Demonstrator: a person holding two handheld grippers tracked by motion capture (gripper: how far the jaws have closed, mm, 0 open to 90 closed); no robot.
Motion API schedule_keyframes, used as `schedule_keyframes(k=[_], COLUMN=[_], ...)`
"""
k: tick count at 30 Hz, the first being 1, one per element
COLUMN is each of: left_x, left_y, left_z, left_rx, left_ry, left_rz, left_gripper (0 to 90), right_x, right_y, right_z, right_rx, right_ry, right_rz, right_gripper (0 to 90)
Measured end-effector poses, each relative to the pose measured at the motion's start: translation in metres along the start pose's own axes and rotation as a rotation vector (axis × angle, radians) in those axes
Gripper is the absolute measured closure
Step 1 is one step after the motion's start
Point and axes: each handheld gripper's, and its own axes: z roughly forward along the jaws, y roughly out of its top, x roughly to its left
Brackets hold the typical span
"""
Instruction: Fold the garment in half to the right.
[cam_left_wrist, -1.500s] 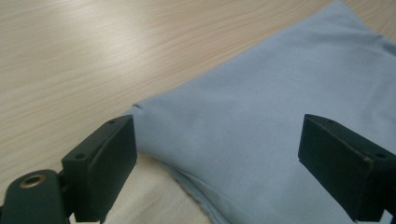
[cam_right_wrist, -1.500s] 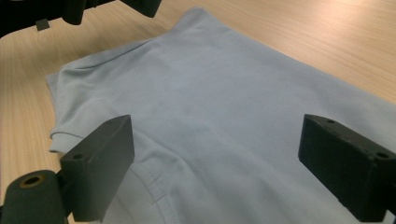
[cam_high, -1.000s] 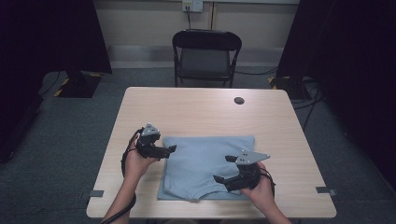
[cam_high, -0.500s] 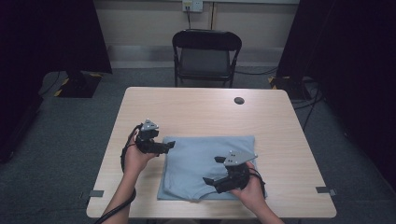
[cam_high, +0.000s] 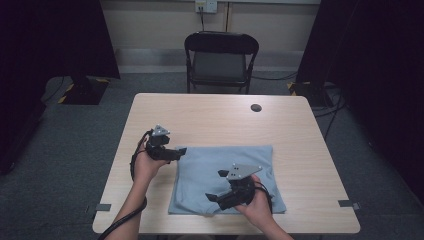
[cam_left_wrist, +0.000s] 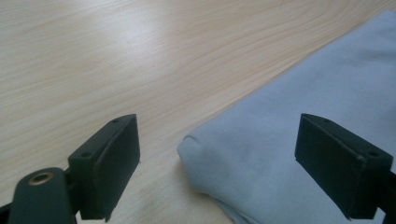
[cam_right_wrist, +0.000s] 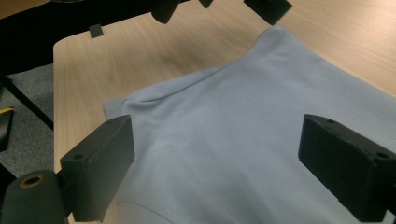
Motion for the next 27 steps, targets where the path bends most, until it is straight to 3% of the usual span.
schedule_keyframes(k=[10, 23, 27], left_x=[0.003, 0.004, 0.004], left_y=[0.001, -0.004, -0.008], left_z=[0.006, 0.012, 0.013], left_rx=[0.016, 0.052, 0.065], left_ry=[0.011, 0.012, 0.023], left_rz=[0.005, 0.012, 0.022], left_gripper=[14.9, 17.1, 21.6], right_x=[0.012, 0.027, 0.032], right_y=[0.003, 0.004, 0.001], right_z=[0.016, 0.044, 0.053], right_rx=[0.005, 0.058, 0.076], right_ry=[0.026, 0.072, 0.125], right_rz=[-0.006, -0.041, -0.06], right_gripper=[10.1, 12.3, 19.7])
